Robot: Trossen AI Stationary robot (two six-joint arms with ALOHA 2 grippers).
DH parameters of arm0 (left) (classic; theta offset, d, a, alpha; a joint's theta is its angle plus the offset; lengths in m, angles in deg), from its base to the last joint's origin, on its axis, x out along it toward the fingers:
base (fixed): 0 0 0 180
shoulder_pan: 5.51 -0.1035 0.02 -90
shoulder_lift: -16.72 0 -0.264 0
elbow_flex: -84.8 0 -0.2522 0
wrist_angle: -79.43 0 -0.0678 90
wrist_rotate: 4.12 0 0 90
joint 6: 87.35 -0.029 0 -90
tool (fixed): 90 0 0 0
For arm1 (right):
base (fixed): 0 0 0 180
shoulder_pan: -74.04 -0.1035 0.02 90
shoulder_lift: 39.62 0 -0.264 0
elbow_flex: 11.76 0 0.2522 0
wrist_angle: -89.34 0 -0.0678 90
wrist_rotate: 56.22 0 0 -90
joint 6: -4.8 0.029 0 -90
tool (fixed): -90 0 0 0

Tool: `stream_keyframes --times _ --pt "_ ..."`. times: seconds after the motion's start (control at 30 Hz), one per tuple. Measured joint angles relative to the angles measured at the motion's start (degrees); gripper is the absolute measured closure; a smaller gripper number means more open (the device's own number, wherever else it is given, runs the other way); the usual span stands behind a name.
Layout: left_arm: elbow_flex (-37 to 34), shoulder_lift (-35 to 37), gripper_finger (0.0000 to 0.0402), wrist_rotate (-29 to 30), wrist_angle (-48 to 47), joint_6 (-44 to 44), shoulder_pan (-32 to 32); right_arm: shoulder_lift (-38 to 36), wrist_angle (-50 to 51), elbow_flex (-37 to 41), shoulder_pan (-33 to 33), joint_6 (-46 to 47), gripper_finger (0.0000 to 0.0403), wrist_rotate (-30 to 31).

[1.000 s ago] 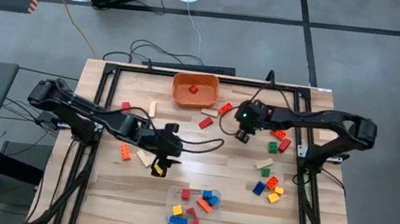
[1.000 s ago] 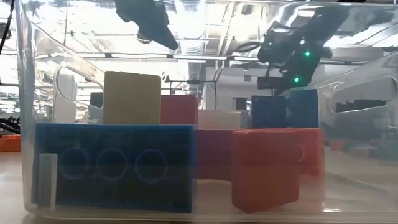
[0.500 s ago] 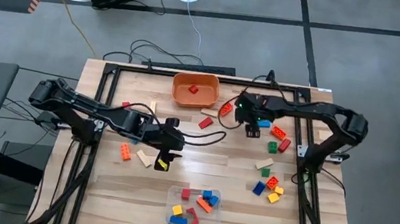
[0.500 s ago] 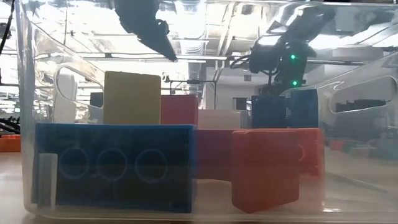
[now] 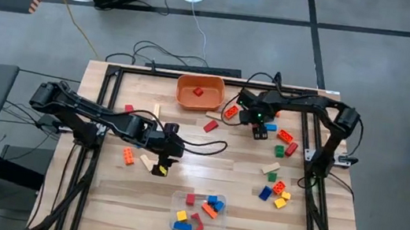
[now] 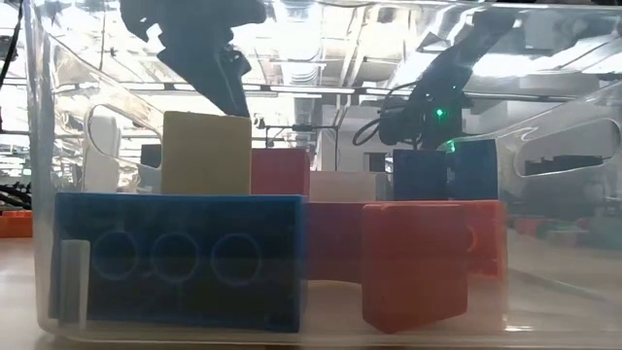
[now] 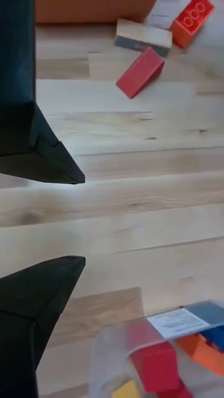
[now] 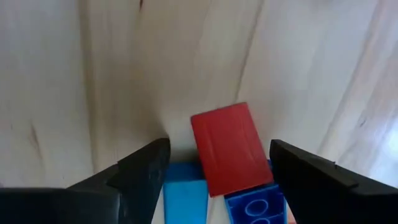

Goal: Sort blocks by size
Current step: Put the small red wooden block into the orange bin

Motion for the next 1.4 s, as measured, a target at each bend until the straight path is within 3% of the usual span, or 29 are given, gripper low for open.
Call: stream_keyframes --times 0.23,0.43,0.73,0.83,1.0,1.1,1.2,1.3,1.4 --pt "0.0 0.4 0.0207 0.3 -1.2 -6.7 0.0 -0.2 -0.1 0.1 -0.4 -0.2 0.0141 0.0" --pt "0.0 0.4 0.0207 6.4 -1.4 -17.9 -2.1 -0.2 -0.2 -0.2 -0.9 3.2 0.0243 0.1" --pt "0.0 0.5 0.0207 11.8 -3.0 -15.8 -4.0 -0.4 -1.6 -6.2 -6.1 12.9 0.0246 -4.0" --pt "-0.1 2.1 0.0207 15.3 -6.1 -14.5 -3.5 -2.7 -4.8 -8.0 -7.8 14.3 0.0246 -4.0" --pt "-0.1 5.1 0.0207 15.4 -6.4 -13.1 -3.5 -8.1 -10.9 -8.5 -8.1 15.4 0.0234 -4.3" --pt "-0.1 6.1 0.0207 15.4 -5.7 -14.1 -4.2 -9.3 -18.4 -8.5 -7.4 15.2 0.0235 -9.3" --pt "-0.2 6.0 0.0207 15.3 -4.0 -15.7 -5.7 -7.4 -28.7 -8.5 -6.7 16.4 0.0239 -15.3" --pt "-3.6 6.2 0.0207 13.3 3.0 -17.5 -7.6 -2.9 -37.2 -8.6 -5.7 16.3 0.0237 -16.2" --pt "-8.6 7.3 0.0207 11.7 6.9 -17.6 -9.4 1.8 -39.3 -10.2 -4.3 16.1 0.0227 -16.3"
